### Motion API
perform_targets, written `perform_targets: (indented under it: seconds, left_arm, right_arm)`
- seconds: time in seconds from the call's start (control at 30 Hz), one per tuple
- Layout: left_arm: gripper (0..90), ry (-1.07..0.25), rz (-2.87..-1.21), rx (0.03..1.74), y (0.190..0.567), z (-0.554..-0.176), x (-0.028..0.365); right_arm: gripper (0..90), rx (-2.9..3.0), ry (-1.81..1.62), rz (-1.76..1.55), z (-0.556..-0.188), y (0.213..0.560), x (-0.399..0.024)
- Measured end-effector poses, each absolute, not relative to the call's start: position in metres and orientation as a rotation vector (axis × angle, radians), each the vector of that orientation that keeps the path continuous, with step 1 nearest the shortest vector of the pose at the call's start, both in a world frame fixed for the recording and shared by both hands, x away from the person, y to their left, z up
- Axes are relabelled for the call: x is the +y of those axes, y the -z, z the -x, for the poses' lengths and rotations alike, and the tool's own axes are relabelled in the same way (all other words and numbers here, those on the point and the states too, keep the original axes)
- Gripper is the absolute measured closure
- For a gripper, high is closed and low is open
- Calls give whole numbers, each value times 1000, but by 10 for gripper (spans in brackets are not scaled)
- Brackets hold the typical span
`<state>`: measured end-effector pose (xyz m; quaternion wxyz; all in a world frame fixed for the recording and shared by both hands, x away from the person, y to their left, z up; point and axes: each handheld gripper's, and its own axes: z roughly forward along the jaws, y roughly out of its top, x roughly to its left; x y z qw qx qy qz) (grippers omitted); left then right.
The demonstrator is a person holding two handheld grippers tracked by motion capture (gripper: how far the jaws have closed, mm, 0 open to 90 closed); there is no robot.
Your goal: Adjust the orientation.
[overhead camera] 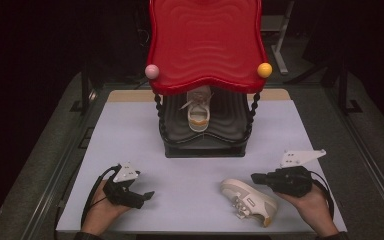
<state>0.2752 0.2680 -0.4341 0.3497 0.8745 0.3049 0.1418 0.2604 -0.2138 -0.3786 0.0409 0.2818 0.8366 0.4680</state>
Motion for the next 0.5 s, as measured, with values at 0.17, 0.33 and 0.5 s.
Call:
perform_targets:
  seconds: [0.17, 0.33, 0.5]
  left_arm:
    - [133, -372, -2277, 815, 445, -279, 272]
    - [129, -357, -2234, 808, 452, -279, 276]
    - [130, -356, -2230, 808, 452, -279, 276]
  right_arm:
    - [895, 2575, -1430, -881, -252, 384, -219]
    - [895, 2595, -1412, -897, -244, 391, -222]
    - [895, 2612, -1395, -908, -242, 395, -222]
